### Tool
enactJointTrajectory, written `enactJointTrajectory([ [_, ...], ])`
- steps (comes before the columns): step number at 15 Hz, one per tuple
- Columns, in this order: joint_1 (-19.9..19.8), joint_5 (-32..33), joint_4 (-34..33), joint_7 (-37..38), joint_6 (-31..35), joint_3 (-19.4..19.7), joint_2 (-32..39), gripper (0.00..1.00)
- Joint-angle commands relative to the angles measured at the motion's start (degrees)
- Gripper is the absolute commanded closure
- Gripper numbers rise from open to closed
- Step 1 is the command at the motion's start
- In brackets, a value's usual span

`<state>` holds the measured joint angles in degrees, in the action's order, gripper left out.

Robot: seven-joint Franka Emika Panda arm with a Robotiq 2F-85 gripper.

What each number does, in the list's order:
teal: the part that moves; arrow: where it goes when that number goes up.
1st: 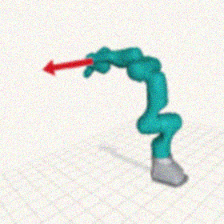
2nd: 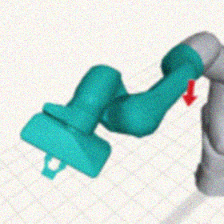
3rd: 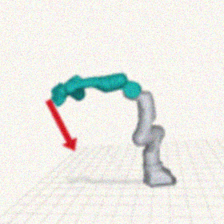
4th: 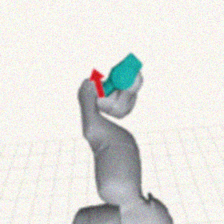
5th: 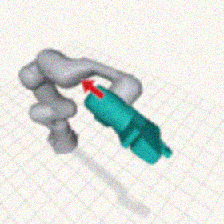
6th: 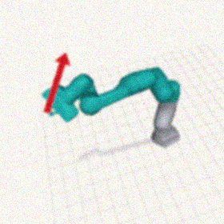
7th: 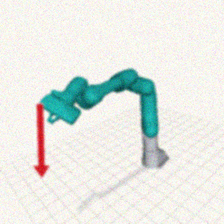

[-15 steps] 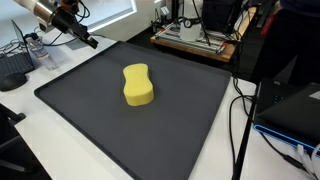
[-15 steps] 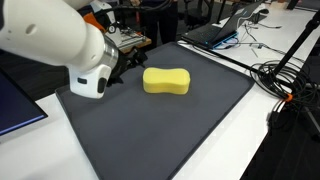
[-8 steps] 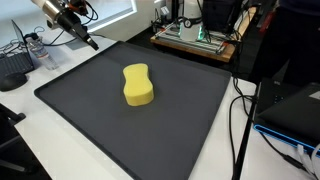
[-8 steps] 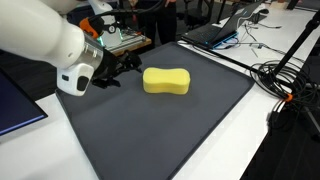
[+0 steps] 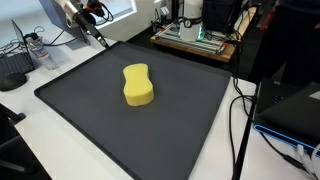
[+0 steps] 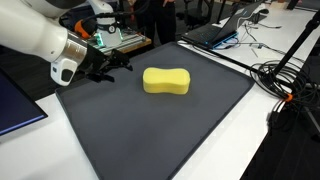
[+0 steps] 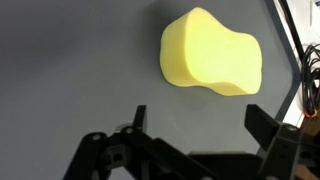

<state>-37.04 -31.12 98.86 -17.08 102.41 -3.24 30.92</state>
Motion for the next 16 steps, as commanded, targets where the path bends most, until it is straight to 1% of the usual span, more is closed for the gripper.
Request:
enactJointTrajectory([
  [1, 3.24, -3.86, 13.77, -3.15, 5.22, 4.8, -9.09, 0.0],
  [5, 7.61, -4.31, 25.61, -2.08, 7.59, 8.88, -16.83, 0.0],
  [7, 10.7, -3.8, 31.69, -1.02, 8.14, 10.54, -21.33, 0.0],
  [9, 13.72, -3.46, 36.89, 1.12, 8.95, 11.68, -25.57, 0.0],
  [11, 16.72, -4.11, 41.32, 4.75, 12.13, 12.17, -29.88, 0.0],
  [13, 19.83, -4.16, 44.15, 9.68, 16.13, 11.73, -33.61, 0.0],
  [16, 24.28, -2.29, 44.68, 16.09, 19.59, 10.2, -37.17, 0.0],
])
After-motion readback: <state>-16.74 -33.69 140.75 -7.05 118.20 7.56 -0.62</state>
